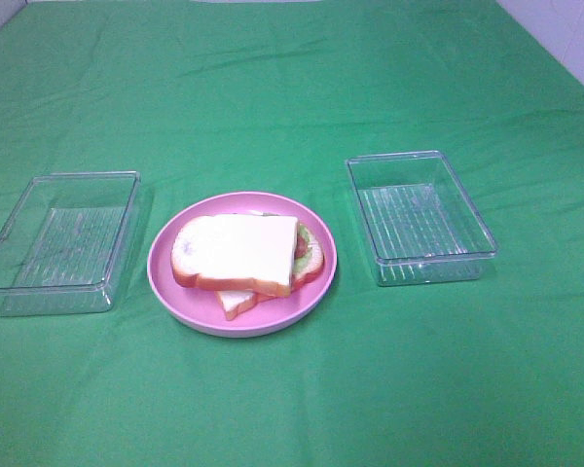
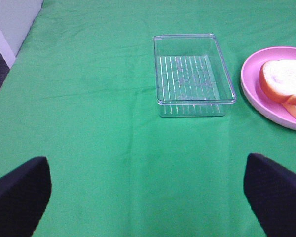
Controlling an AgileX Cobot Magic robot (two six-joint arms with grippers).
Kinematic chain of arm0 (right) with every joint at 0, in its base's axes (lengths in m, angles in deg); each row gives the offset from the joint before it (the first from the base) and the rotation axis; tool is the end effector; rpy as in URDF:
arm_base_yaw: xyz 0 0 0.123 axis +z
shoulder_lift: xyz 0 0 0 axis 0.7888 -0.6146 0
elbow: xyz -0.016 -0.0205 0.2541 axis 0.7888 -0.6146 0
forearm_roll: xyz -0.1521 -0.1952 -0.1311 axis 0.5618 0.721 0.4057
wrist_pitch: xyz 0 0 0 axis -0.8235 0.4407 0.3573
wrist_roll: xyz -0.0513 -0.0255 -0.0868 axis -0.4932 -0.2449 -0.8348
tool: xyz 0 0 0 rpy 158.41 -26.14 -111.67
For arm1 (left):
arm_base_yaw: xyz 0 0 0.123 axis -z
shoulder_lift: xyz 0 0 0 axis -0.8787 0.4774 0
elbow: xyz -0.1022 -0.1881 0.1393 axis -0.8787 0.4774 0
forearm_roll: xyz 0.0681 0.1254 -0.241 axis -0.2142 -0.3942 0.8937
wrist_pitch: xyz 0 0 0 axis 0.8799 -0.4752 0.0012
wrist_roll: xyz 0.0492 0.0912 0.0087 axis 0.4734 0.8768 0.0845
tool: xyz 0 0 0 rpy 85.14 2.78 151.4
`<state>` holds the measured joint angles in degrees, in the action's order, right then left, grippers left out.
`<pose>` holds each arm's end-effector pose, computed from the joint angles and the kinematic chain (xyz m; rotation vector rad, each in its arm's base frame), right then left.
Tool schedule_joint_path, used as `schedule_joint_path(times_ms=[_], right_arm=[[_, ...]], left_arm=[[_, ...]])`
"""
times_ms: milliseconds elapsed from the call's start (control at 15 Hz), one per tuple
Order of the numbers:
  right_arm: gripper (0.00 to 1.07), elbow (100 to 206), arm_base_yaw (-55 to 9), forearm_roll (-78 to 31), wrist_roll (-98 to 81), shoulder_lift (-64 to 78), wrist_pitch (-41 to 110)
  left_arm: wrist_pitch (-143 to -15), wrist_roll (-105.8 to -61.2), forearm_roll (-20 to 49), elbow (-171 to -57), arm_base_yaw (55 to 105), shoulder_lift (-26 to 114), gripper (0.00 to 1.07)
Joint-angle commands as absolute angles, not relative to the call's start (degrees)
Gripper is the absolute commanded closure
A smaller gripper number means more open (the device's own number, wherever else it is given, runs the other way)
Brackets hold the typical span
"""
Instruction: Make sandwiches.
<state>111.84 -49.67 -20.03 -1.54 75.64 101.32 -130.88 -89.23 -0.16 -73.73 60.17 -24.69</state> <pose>0.0636 -0.0022 0.2675 -0.0038 2.1334 -0.0174 0.0569 0.0014 0.2883 -0.0586 2.0519 -0.0068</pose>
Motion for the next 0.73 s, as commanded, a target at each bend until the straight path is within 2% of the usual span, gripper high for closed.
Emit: schedule_joint_path(times_ms=[67, 733], right_arm=[[0.11, 111.66, -50.07, -20.15, -1.83, 77.19, 100.69], [0.11, 111.66, -50.07, -20.15, -1.83, 77.19, 100.69]], left_arm=[[-129.96, -89.05, 0.19, -73.68, 60.11, -25.84, 0.06], [-129.9, -89.0, 0.19, -73.68, 60.11, -25.84, 0.06]])
